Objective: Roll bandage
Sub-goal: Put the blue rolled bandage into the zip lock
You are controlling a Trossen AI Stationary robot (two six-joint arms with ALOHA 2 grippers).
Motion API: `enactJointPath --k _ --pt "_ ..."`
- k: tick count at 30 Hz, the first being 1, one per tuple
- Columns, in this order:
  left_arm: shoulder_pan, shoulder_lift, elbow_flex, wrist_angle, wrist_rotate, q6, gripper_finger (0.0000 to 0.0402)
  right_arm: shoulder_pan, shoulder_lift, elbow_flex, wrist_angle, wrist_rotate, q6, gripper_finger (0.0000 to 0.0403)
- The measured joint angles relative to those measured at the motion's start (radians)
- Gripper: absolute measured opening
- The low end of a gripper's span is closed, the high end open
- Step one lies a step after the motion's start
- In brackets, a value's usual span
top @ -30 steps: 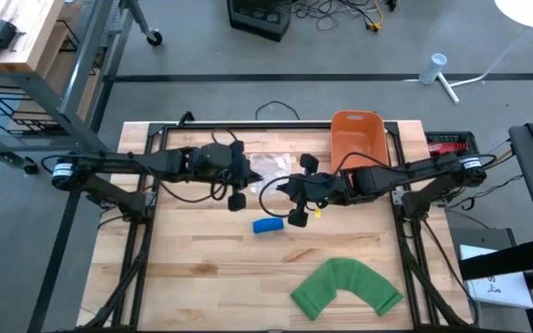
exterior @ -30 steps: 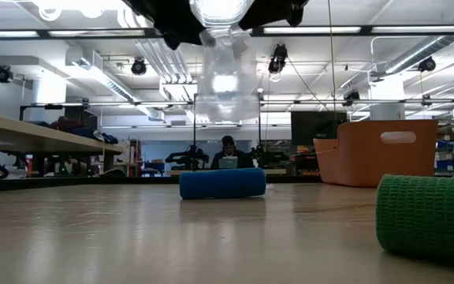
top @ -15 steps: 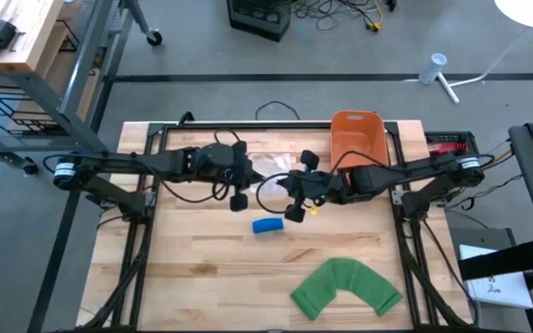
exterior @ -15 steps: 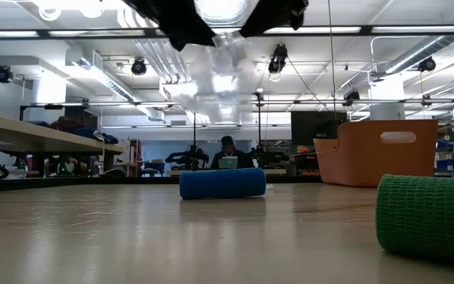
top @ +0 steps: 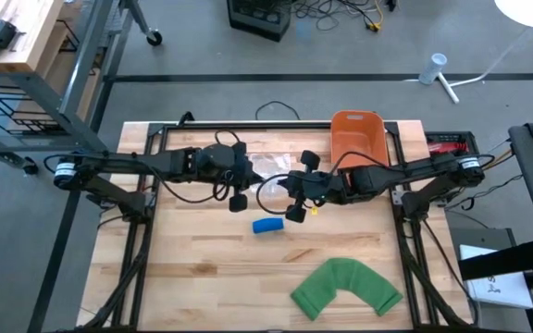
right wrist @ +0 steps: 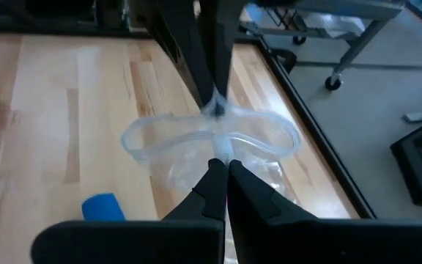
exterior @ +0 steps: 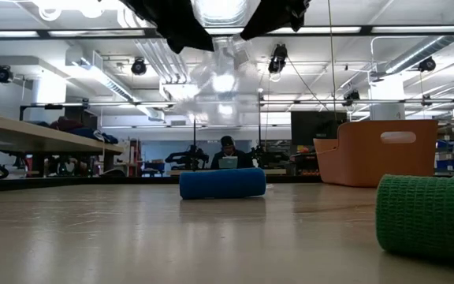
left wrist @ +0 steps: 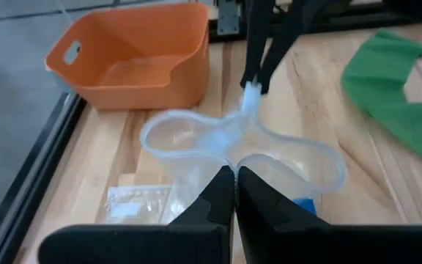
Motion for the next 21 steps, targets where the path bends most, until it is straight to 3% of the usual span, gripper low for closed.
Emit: enactJointPath --k 5,15,21 --pt "-0.001 0.017 0.000 0.061 0.042 0.019 0.0000 0.000 0.001 0.000 0.042 -0.004 -0.024 0.0000" --pt "0.000 -0.041 0.000 -0.148 -0.023 0.006 0.0000 0.009 -0.040 -0.008 -0.134 -0.004 0.008 0.0001" --pt "-0.001 -0.057 -0.038 -0.206 -0.023 -0.041 0.0000 0.007 -0.038 -0.088 -0.098 -0.037 0.066 0.0044"
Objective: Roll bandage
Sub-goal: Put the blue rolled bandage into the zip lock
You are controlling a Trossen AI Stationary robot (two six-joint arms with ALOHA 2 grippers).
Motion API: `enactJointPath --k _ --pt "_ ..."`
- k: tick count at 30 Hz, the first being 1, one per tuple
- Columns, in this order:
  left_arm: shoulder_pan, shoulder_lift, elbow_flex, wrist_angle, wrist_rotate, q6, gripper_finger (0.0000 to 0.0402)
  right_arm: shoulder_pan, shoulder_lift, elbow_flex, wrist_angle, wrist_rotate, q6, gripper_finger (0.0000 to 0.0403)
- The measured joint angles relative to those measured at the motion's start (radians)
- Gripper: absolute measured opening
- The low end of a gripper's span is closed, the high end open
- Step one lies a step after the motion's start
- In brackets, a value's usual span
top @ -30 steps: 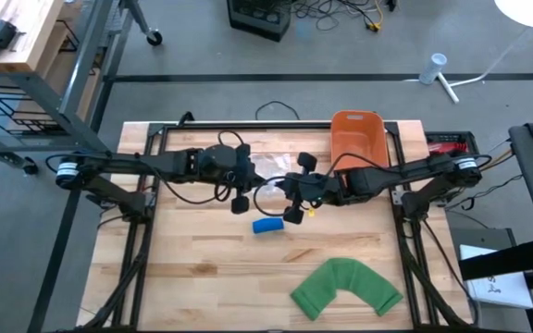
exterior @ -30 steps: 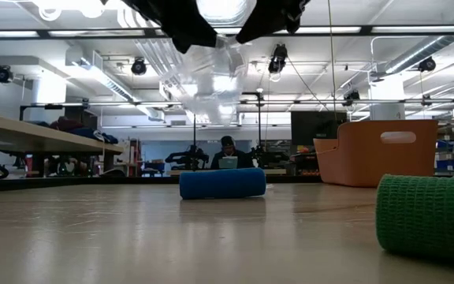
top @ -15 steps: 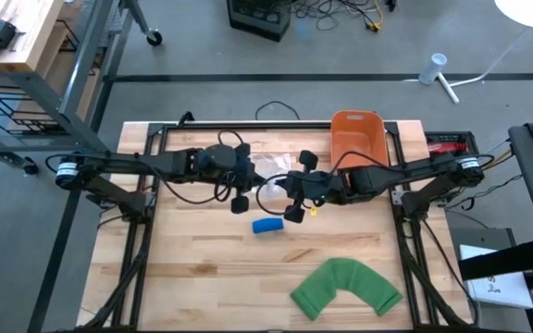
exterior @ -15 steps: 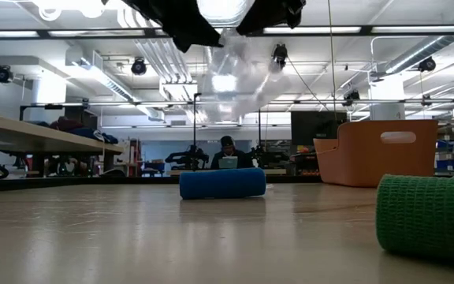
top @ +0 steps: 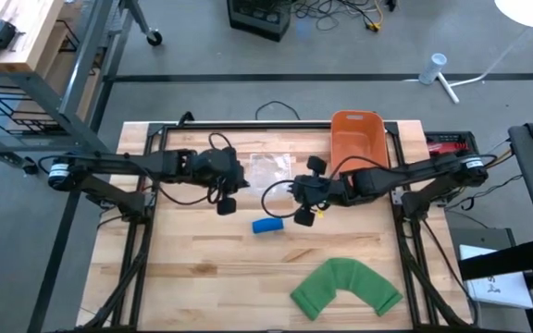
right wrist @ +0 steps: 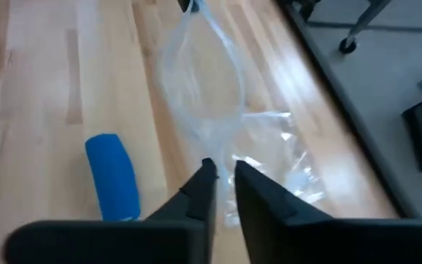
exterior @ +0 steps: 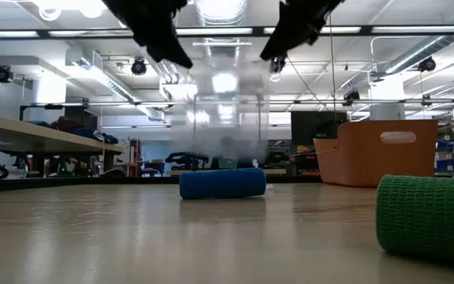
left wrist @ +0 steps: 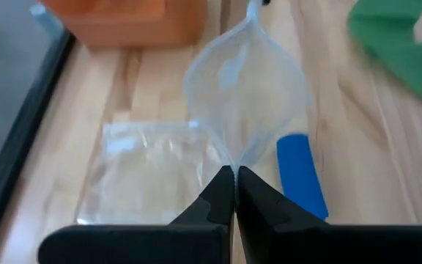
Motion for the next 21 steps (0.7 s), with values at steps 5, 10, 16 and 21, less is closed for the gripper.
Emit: enactJointPath --k 5,10,16,21 --pt "0.000 0.002 -0.072 0.037 0.000 -0.016 0.0000 0.000 0.003 -0.063 0.084 -0.021 0.037 0.0112" --pt "0.003 0.000 -0.085 0.042 0.000 -0.033 0.0000 0.012 -0.012 -0.045 0.084 -0.069 -0.008 0.0171" --pt "0.006 -0.002 -0.082 0.053 -0.001 -0.034 0.0000 0.043 0.018 -0.035 0.097 -0.253 -0.077 0.0212" --pt "0.006 -0.003 -0.081 0.052 -0.001 -0.038 0.0000 0.041 0.172 -0.050 0.114 -0.314 -0.067 0.0231"
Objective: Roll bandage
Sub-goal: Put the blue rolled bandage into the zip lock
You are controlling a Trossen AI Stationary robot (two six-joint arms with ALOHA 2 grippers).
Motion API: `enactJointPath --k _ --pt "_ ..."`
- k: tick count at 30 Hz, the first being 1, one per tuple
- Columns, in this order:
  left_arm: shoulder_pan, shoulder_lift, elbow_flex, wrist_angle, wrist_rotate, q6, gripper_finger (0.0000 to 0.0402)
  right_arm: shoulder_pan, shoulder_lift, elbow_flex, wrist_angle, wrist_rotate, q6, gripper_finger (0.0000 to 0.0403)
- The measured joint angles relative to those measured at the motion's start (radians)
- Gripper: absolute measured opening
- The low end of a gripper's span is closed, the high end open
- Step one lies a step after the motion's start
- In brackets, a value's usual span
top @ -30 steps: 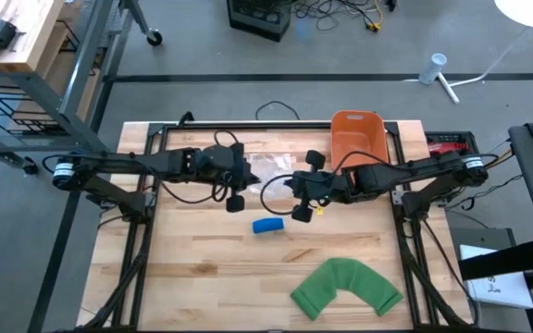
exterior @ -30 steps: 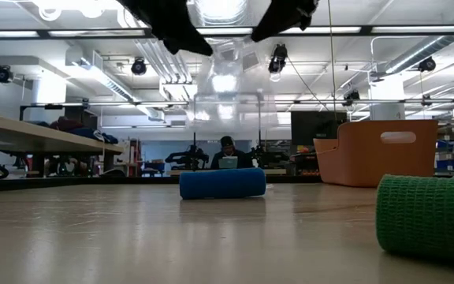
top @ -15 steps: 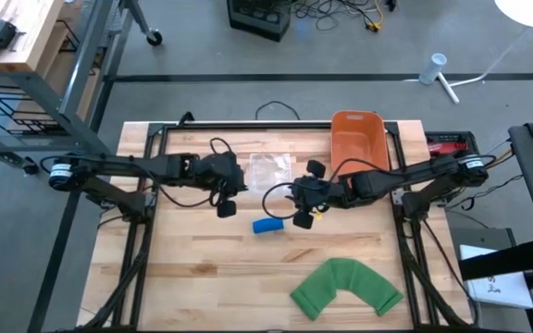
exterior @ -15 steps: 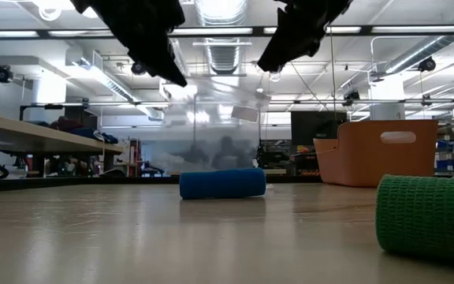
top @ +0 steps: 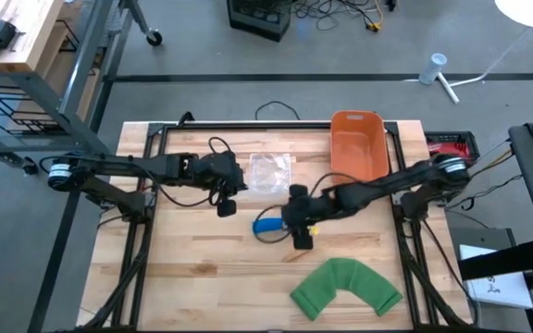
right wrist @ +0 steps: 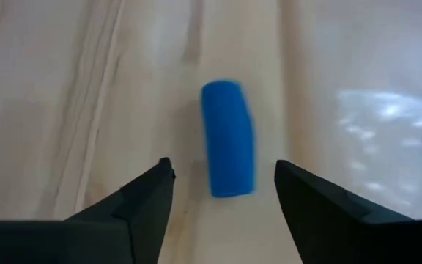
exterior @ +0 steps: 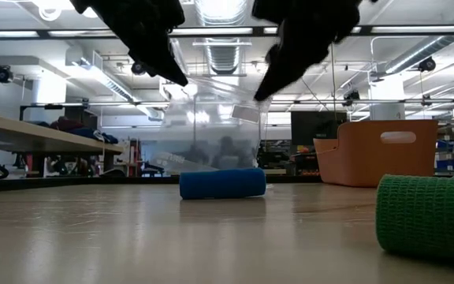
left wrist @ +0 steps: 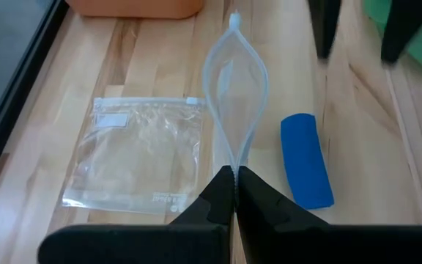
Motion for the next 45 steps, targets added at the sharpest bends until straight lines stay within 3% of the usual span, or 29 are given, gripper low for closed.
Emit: enactJointPath --k 8,11,14,25,38,45 --pt "0.000 0.000 0.000 -0.010 0.001 0.012 0.0000 -0.006 0.195 0.029 0.010 -0.011 -0.035 0.0242" --pt "0.000 0.000 0.000 -0.019 0.001 0.020 0.0000 -0.009 0.227 0.029 0.011 0.038 -0.026 0.0236" --pt "0.000 0.000 0.000 -0.019 0.001 0.021 0.0000 -0.013 0.241 0.028 0.040 0.085 -0.047 0.0230" --pt "0.000 0.000 0.000 -0.020 0.002 0.022 0.0000 -0.041 0.303 0.023 0.109 0.069 -0.115 0.0226" --pt "0.000 0.000 0.000 -0.023 0.003 0.018 0.0000 -0.040 0.313 0.024 0.127 0.040 -0.119 0.0169" --pt "0.000 0.000 0.000 -0.029 0.003 0.011 0.0000 -0.039 0.304 0.057 -0.008 0.040 -0.142 0.0194"
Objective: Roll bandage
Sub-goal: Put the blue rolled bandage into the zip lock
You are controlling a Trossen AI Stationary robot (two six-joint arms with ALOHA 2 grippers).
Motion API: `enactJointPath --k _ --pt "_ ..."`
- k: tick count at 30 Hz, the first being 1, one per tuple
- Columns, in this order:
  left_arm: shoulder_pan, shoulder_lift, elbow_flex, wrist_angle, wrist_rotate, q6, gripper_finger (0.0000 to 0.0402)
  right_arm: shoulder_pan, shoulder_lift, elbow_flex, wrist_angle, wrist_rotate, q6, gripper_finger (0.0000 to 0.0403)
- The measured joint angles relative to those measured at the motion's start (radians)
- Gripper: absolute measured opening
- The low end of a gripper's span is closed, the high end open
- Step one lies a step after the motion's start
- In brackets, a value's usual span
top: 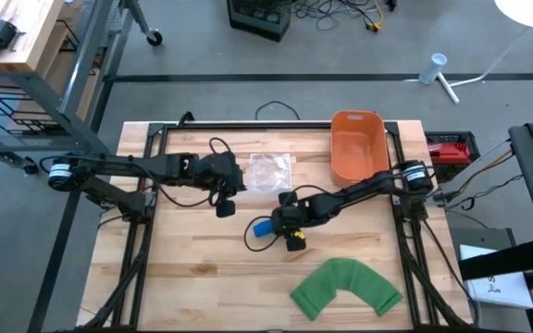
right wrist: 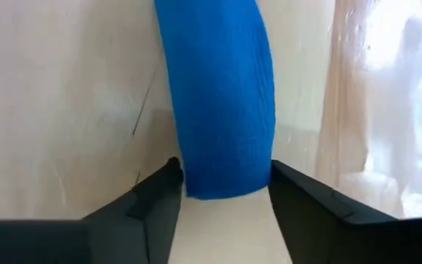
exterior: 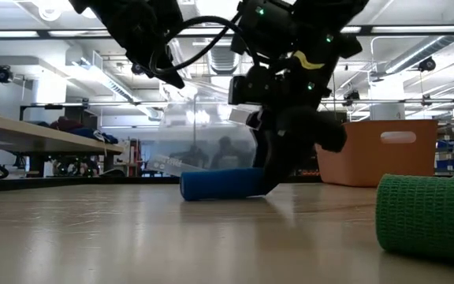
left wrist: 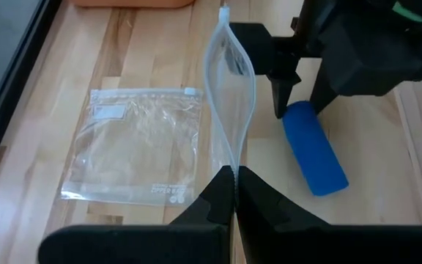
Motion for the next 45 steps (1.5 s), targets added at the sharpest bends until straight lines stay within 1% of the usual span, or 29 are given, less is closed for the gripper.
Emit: enactJointPath --k 4,9,13,16,20,24,27,29,33,37,39,41,45 --pt "0.000 0.000 0.000 0.000 0.000 -0.007 0.0000 0.002 -0.005 0.025 -0.001 -0.003 -0.040 0.0233" --pt "0.000 0.000 0.000 0.000 0.000 -0.015 0.0000 -0.001 0.009 0.027 0.091 -0.008 -0.133 0.0279" --pt "0.000 0.000 0.000 -0.001 0.000 -0.016 0.0000 -0.017 0.061 0.026 0.153 -0.094 -0.149 0.0291" --pt "0.000 0.000 -0.002 -0.003 0.000 -0.019 0.0000 -0.023 0.082 0.037 0.159 -0.115 -0.137 0.0283" --pt "0.000 0.000 -0.003 -0.005 0.000 -0.019 0.0000 -0.022 0.081 0.043 0.153 -0.117 -0.133 0.0260" --pt "0.000 0.000 -0.003 -0.006 0.000 -0.019 0.0000 -0.022 0.078 0.049 0.149 -0.115 -0.119 0.0226" --pt "0.000 0.000 -0.004 -0.006 0.000 -0.019 0.0000 -0.022 0.078 0.068 0.111 -0.090 -0.107 0.0196" --pt "0.000 0.000 -0.004 -0.006 0.000 -0.019 0.0000 -0.019 0.074 0.100 0.052 -0.054 -0.094 0.0177" --pt "0.000 0.000 -0.004 -0.006 0.000 -0.023 0.0000 0.004 0.033 0.190 -0.137 0.002 -0.112 0.0144" --pt "0.000 0.000 -0.005 -0.005 0.000 -0.035 0.0000 0.044 -0.027 0.309 -0.374 0.116 -0.145 0.0125" --pt "0.000 0.000 -0.006 -0.006 0.004 -0.037 0.0000 0.066 -0.055 0.370 -0.466 0.204 -0.163 0.0121" --pt "0.000 0.000 -0.006 -0.005 0.005 -0.041 0.0000 0.087 -0.084 0.413 -0.519 0.300 -0.196 0.0120" --pt "-0.001 0.000 -0.006 -0.003 0.006 -0.052 0.0000 0.114 -0.112 0.440 -0.504 0.555 -0.308 0.0124"
